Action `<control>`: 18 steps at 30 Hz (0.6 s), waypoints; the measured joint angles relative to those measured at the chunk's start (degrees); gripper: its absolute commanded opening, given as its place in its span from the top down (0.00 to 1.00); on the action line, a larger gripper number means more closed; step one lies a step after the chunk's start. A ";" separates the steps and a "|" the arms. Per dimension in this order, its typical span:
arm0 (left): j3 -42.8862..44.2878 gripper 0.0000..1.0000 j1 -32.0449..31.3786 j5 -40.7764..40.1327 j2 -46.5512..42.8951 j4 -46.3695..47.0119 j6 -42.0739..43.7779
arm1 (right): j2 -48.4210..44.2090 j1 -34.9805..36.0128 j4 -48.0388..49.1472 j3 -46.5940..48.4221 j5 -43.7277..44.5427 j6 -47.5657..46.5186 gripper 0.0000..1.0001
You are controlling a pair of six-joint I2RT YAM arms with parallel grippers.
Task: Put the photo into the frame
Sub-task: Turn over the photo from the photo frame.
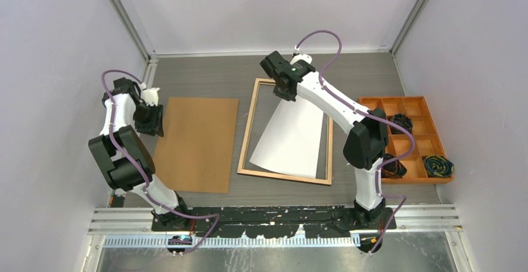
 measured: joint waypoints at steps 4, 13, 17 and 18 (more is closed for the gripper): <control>0.04 0.61 0.00 0.00 0.00 -0.04 0.00 | 0.76 0.00 -0.26 -0.44 0.31 -0.20 0.99; 0.04 0.61 0.00 -0.07 0.00 -0.04 0.68 | 7.17 -0.02 -0.02 1.27 -2.12 -4.35 0.99; 0.04 0.61 0.00 -0.13 0.02 -0.02 0.79 | 10.38 0.35 0.00 3.23 -3.28 -6.67 0.99; 0.04 0.61 0.00 -0.15 0.04 -0.02 0.79 | 10.67 0.48 -0.04 3.23 -3.28 -6.91 0.99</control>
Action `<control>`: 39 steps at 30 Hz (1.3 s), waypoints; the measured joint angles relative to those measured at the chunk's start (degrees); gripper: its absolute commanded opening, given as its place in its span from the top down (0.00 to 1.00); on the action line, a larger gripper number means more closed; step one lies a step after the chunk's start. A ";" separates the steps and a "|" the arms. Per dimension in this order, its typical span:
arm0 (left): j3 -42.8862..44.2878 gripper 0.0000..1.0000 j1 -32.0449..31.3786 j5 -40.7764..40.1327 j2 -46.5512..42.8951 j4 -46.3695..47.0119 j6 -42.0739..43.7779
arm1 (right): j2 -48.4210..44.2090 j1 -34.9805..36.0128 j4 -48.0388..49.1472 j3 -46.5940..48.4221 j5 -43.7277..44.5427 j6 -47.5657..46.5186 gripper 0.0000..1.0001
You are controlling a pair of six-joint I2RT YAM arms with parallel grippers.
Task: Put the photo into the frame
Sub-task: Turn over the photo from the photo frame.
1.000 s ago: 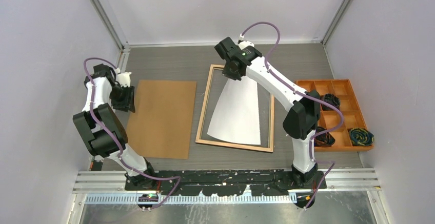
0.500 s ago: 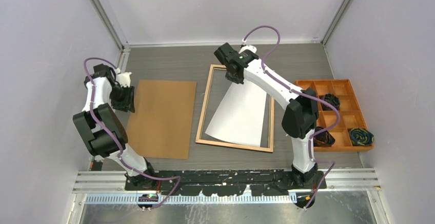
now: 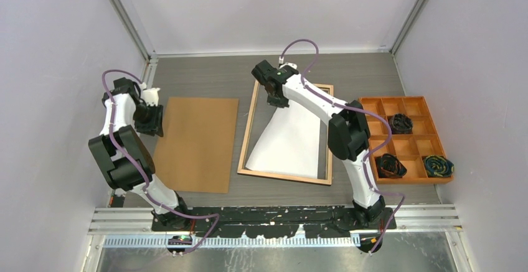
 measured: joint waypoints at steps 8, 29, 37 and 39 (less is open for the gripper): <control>0.00 0.61 0.00 -0.37 0.11 0.07 0.00 | 1.73 1.38 -1.95 5.27 0.31 -0.42 0.99; -0.04 0.62 0.00 -0.74 0.87 0.66 0.13 | -9.66 4.46 -3.63 -4.68 9.53 -0.74 0.99; -0.04 0.62 0.00 -0.74 0.87 0.83 0.13 | -12.02 4.44 -2.80 -5.49 8.39 -2.38 0.99; -0.04 0.62 0.00 -0.74 0.87 0.83 0.13 | -11.10 4.22 -2.47 -5.49 7.58 -3.08 0.99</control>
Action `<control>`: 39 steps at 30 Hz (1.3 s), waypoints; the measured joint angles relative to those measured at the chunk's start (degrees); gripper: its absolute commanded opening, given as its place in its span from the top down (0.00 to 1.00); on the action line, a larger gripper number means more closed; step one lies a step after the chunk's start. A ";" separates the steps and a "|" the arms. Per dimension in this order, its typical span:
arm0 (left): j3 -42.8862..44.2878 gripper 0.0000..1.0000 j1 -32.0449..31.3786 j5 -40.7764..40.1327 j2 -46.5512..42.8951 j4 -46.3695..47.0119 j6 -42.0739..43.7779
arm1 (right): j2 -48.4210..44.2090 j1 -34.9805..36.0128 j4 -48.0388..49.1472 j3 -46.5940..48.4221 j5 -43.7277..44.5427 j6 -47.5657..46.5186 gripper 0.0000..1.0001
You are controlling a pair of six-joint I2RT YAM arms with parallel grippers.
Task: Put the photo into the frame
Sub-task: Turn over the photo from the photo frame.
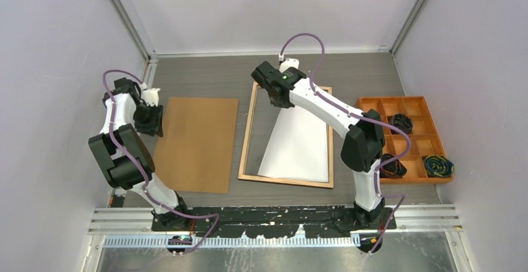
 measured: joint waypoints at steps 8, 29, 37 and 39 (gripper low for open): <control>-0.07 0.62 0.00 0.31 0.00 0.00 0.04 | 2.56 -0.57 1.05 -1.05 -0.72 -1.40 0.99; -0.52 0.62 0.00 0.46 0.00 -0.04 0.39 | 4.37 -1.16 -0.76 -1.81 2.32 0.31 0.76; -0.55 0.62 0.00 0.44 0.76 0.00 1.38 | 6.67 -2.25 0.70 -2.16 -0.63 0.04 0.09; -0.92 0.61 0.00 0.39 0.85 0.04 1.57 | 6.67 -2.43 1.86 -2.29 -1.57 -0.44 0.00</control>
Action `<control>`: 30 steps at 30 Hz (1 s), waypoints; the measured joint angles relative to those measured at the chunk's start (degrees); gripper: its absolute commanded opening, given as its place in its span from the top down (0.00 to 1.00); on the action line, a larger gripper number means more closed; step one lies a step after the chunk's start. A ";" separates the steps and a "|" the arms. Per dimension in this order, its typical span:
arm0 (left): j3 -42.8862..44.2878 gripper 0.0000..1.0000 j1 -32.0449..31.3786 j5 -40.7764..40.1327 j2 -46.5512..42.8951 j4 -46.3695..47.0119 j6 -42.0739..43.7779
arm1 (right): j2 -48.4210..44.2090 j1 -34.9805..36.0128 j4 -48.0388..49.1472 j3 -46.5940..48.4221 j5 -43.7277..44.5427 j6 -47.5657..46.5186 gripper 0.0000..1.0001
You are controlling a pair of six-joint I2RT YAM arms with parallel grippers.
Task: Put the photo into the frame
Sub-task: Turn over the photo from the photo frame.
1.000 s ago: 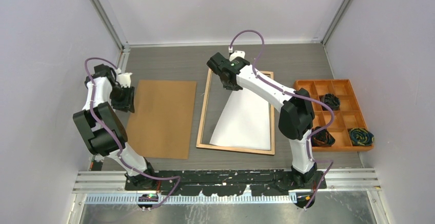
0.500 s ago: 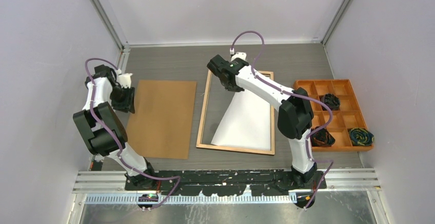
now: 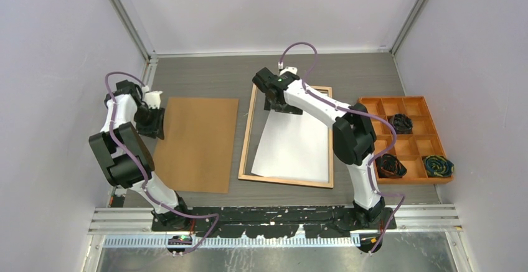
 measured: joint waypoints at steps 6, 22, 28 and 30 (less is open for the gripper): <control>-0.76 0.61 0.00 -0.81 0.00 0.13 0.24 | -0.02 -0.52 2.80 -0.61 -2.12 -1.01 0.00; -0.85 0.58 0.00 -4.02 0.00 0.98 0.63 | -4.76 -3.41 13.09 -11.02 -12.50 -2.69 0.00; -0.85 0.57 0.00 -4.72 0.00 0.98 1.38 | -9.86 -7.10 20.00 -17.27 -19.21 -2.32 0.00; -0.85 0.57 0.00 -4.87 0.00 0.98 1.51 | -10.99 -8.28 22.45 -18.67 -20.94 -2.14 0.00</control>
